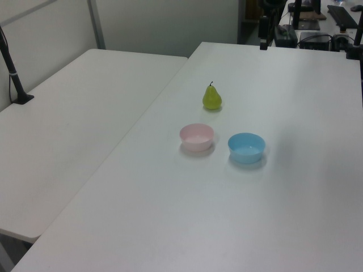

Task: Place the pear in the bowl
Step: 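Move the open gripper over the green pear, then lower the gripper around the pear and close on it, then lift the pear and carry it over the pink bowl, then lower the pear into the pink bowl and open the gripper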

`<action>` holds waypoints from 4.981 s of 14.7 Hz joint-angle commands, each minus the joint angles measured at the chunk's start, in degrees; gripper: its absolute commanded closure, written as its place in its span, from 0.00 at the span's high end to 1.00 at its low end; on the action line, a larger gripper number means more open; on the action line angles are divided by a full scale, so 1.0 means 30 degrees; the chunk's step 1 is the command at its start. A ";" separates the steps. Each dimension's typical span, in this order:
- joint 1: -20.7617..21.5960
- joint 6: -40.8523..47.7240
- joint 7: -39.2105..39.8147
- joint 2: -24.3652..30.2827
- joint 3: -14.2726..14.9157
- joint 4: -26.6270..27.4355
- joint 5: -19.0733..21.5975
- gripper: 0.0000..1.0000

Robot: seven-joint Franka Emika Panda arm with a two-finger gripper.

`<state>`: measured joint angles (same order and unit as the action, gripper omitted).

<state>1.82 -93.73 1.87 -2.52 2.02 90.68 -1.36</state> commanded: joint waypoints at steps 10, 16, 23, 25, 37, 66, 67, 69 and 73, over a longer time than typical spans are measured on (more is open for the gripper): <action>-0.2571 -0.8419 0.3391 -0.5690 0.0117 -0.0460 0.0189 1.00; -0.2425 -1.3573 0.3274 -0.8445 0.0000 -0.0491 0.0160 1.00; -0.1840 -1.7297 0.3098 -1.0468 -0.0147 -0.0490 0.0189 1.00; -0.1751 -1.8178 0.3069 -1.0820 -0.0147 -0.0490 0.0247 1.00; -0.1751 -1.8301 0.3157 -1.0094 -0.0147 -0.0257 0.0130 0.35; 0.4460 -1.5719 -0.8269 -0.9443 -0.0117 0.0096 -0.3561 0.47; 0.4547 -1.5895 -0.8269 -0.9532 -0.0117 0.0124 -0.3561 0.51; 0.4548 -1.6072 -0.8269 -0.9736 -0.0117 0.0125 -0.3561 0.62; 0.4548 -1.6014 -0.8181 -0.9709 -0.0117 0.0096 -0.3561 0.96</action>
<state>14.64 -140.54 -21.35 -32.20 1.02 90.54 -10.61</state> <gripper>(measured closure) 0.300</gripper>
